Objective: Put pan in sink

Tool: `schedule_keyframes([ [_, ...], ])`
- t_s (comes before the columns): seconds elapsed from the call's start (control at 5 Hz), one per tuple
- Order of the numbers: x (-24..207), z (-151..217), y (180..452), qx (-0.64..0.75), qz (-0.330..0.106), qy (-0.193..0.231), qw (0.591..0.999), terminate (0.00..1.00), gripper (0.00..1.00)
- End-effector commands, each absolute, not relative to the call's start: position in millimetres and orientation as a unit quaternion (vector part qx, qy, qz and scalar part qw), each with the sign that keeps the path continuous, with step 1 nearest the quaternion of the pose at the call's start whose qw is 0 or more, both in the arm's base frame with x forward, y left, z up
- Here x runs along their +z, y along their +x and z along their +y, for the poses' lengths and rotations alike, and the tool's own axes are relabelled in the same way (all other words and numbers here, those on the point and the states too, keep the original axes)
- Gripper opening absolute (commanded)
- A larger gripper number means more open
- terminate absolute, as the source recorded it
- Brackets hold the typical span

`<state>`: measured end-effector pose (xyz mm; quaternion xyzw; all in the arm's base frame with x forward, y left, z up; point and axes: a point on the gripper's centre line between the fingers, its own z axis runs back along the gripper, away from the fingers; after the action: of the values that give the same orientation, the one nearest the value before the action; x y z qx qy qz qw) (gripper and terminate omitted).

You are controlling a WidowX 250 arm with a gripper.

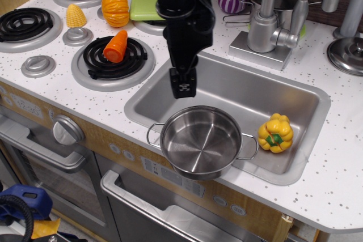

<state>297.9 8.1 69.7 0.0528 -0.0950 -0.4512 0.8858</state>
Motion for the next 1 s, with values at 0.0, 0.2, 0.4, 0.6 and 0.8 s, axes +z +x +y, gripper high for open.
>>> schedule_keyframes([
  [0.0, 53, -5, 300, -0.447, -0.162, 0.018, 0.880, 0.00, 1.00],
  [0.2, 40, -2, 304, -0.453, -0.179, -0.003, 0.873, 0.00, 1.00],
  [0.4, 28, 3, 307, -0.457, -0.189, -0.011, 0.869, 0.00, 1.00],
  [0.6, 19, 6, 311, -0.452, -0.197, -0.031, 0.870, 0.00, 1.00],
  [0.8, 17, 7, 313, -0.452, -0.198, -0.036, 0.869, 0.00, 0.00],
])
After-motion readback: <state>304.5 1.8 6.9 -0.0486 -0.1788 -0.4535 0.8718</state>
